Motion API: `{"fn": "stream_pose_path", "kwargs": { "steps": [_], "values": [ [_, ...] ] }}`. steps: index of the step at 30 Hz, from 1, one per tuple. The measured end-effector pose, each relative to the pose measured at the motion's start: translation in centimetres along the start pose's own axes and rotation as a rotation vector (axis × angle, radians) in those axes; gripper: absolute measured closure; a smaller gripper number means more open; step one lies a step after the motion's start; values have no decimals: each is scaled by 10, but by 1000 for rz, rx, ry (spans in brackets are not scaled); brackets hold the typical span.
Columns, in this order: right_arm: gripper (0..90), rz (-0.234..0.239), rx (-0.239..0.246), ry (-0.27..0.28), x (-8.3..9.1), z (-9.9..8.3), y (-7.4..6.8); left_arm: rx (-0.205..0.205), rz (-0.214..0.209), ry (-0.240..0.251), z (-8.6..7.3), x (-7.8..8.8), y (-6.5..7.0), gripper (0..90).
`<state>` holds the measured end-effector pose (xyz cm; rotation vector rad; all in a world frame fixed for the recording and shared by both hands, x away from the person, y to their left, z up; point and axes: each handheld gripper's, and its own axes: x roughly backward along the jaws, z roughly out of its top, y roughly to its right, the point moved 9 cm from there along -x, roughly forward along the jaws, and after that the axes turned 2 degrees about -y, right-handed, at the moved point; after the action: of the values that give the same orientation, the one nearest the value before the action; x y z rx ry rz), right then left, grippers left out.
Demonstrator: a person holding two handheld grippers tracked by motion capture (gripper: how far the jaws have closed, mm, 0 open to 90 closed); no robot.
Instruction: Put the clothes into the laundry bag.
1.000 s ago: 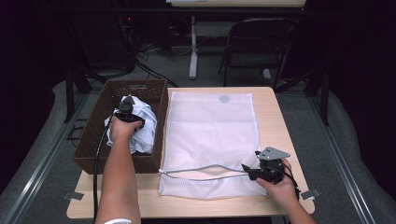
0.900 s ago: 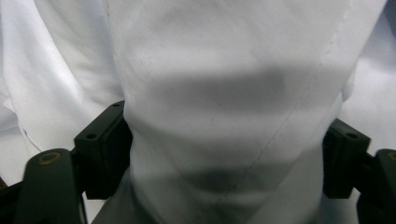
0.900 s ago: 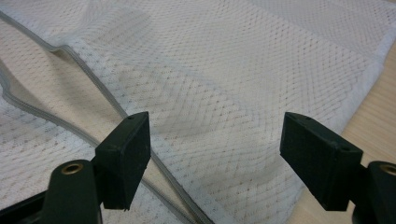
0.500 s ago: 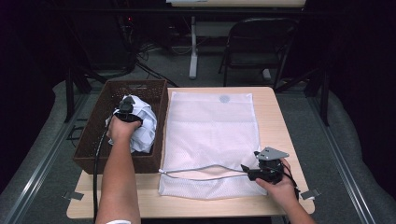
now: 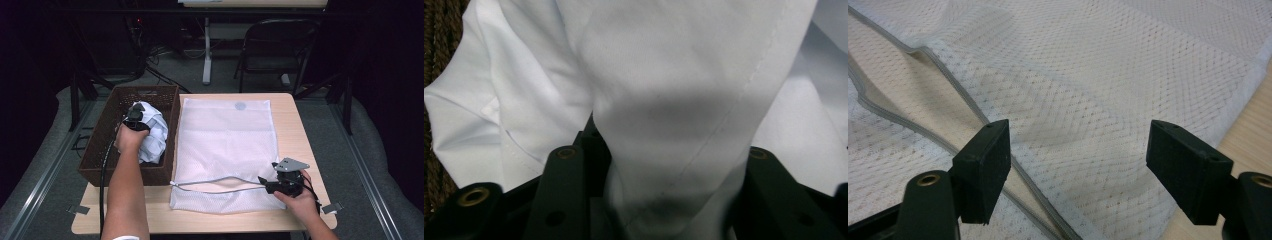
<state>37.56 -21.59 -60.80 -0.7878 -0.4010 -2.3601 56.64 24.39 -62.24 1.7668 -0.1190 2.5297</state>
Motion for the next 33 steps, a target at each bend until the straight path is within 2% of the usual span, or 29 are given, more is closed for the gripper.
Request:
{"fn": "stream_pose_path", "kwargs": {
  "steps": [9, 15, 27, 33],
  "values": [
    [258, -3, -18, 3, 3, -2, 4, 16, -12, 2, 0, 2, -1, 624],
    [258, -2, -17, 0, 3, -2, 4, 36, -37, -6, 1, 4, -2, 630],
    [258, -4, -23, -4, 1, -3, 4, 58, -115, -48, 2, 15, 0, 638],
    [257, -6, -20, -2, 1, -2, 5, 52, -136, -36, 4, 21, 2, 639]
  ]
}}
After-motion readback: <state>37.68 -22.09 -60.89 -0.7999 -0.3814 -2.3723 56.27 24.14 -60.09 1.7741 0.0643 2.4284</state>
